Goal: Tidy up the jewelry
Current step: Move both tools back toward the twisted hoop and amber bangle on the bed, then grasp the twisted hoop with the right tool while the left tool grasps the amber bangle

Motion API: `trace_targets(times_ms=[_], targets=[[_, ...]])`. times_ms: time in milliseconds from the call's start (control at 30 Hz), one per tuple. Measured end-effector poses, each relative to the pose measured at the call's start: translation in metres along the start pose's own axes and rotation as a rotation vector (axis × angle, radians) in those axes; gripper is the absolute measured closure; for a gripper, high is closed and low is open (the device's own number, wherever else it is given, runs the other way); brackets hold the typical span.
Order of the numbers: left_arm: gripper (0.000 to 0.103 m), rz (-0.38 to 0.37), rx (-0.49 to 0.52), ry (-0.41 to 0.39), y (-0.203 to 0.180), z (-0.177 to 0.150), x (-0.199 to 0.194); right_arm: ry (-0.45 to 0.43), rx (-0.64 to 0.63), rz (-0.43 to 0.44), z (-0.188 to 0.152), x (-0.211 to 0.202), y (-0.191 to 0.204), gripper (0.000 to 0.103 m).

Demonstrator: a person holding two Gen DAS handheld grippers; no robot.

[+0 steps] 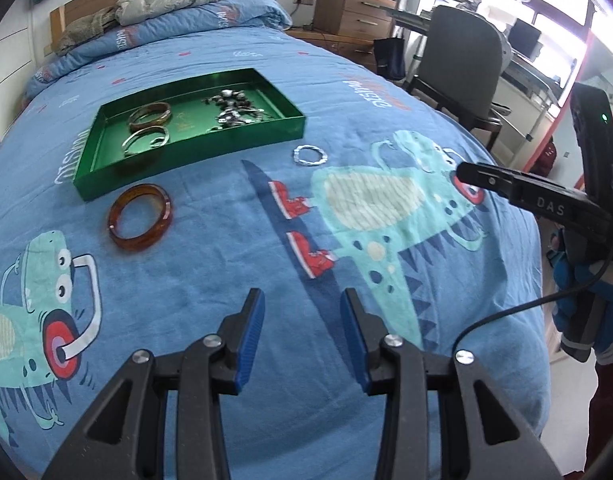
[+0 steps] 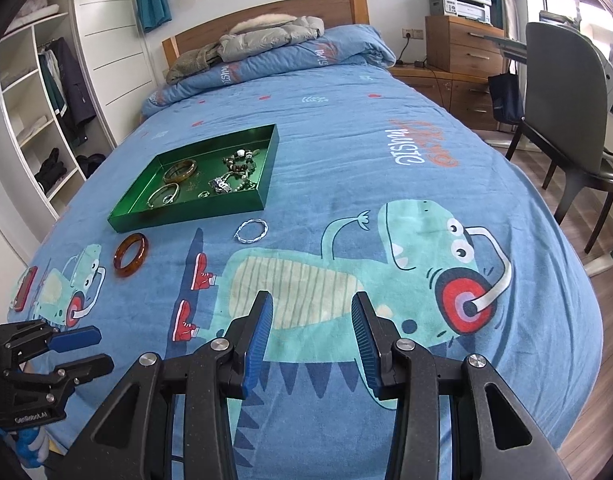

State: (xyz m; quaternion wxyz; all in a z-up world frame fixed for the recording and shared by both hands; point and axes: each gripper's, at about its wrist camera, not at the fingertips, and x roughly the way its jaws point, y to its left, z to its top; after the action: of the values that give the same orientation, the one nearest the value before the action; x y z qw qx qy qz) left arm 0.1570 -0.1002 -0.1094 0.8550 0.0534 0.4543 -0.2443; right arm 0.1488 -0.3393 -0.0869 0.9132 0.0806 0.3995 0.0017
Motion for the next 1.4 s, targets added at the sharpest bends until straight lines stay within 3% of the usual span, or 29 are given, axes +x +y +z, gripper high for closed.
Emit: trace_targets(times_ms=[267, 433, 767, 1067, 1400], targets=[[0.066, 0.127, -0.224, -0.007, 0.096, 0.007, 0.008, 0.030, -0.039, 0.064, 0.015, 0.044, 0.014, 0.062], [0.066, 0.168, -0.300, -0.024, 0.128, 0.013, 0.011, 0.050, -0.064, 0.102, 0.023, 0.069, 0.021, 0.062], [0.066, 0.232, -0.283, -0.030, 0.149, 0.044, 0.046, 0.090, -0.163, 0.126, 0.049, 0.122, 0.046, 0.062], [0.066, 0.274, -0.280, 0.034, 0.165, 0.051, 0.086, 0.172, -0.233, 0.101, 0.060, 0.170, 0.061, 0.065], [0.066, 0.291, -0.263, 0.024, 0.163, 0.051, 0.093, 0.171, -0.285, 0.080, 0.058, 0.179, 0.066, 0.071]])
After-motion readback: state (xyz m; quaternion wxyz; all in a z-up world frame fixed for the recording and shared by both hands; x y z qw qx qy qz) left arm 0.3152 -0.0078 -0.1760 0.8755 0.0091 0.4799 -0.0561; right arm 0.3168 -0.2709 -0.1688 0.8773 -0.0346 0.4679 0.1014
